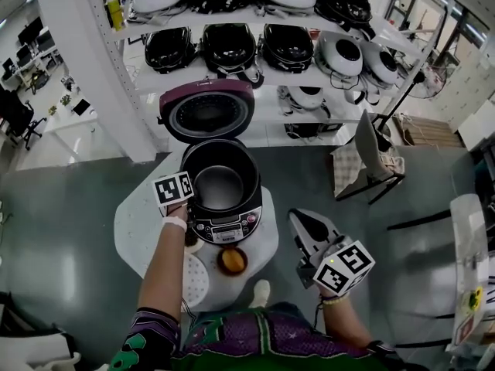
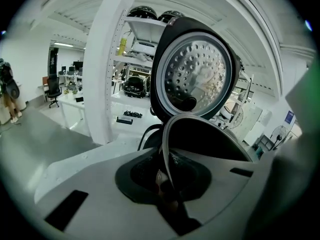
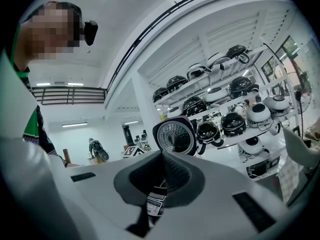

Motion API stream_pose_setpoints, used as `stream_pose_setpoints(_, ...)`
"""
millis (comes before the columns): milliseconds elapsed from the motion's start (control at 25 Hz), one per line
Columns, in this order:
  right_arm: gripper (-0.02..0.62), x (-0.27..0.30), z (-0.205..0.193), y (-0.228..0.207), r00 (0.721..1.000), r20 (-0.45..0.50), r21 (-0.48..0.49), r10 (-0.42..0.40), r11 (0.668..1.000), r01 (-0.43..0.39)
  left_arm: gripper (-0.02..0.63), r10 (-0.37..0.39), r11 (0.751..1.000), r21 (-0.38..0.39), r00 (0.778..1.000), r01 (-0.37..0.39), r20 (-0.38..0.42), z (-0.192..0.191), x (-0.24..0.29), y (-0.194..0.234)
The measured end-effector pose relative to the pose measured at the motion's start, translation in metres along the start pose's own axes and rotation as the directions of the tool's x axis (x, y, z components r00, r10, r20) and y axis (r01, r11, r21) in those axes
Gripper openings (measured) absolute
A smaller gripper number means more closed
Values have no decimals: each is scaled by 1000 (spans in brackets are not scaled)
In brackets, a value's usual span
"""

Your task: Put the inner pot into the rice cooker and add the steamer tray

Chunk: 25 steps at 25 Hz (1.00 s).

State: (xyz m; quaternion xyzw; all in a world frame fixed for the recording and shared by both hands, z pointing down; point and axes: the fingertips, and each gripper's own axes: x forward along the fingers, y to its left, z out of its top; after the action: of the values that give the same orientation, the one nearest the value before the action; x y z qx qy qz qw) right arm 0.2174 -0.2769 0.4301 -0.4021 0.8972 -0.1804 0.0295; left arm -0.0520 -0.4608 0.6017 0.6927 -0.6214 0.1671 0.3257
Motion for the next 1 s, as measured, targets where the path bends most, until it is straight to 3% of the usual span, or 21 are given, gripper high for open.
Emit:
stream_pose_setpoints(480,6,2,-7,-1,1000,-12,11,-11,1000,12,54,-5,1000,-28,998,3,-67,-16,22,5)
stream_pose_setpoints(760,6,3,-8,9,1000,-22,5,-5,1000,5,60,30,995,103,995,-20,-97,-19,21,5)
stream_pose_setpoints(1000,6,7,-9,22,1000,-24,-7,-3,1000,2,64,4,996,90,996,4,-89,-16,10,13)
